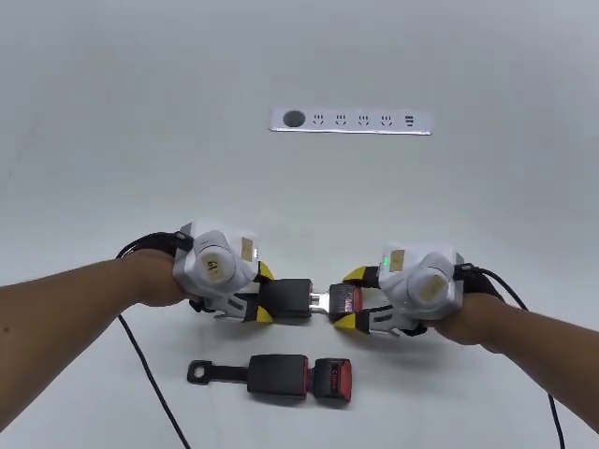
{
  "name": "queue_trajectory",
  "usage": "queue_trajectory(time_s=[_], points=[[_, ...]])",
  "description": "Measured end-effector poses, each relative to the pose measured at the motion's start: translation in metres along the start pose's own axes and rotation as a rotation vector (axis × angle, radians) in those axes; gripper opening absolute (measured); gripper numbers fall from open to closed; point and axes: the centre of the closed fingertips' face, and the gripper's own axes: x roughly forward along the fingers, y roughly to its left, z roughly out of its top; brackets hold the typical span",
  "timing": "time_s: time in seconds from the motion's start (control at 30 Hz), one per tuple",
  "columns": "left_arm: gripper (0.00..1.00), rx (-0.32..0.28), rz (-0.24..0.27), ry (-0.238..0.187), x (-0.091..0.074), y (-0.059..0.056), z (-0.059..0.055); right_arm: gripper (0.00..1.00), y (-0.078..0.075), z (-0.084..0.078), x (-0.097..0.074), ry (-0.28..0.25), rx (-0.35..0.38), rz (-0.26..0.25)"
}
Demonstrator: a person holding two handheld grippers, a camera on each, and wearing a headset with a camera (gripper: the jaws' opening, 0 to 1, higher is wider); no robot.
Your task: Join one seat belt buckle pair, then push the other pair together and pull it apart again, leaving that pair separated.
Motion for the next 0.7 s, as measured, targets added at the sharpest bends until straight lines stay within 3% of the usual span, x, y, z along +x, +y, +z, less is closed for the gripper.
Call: queue_trajectory(time_s=[0.7], points=[[0.32,0.001,-0.011,-0.005,-0.001,0.000,-0.002,0.35,-0.001,-0.033,-0.027,0.014,-0.008,-0.003]])
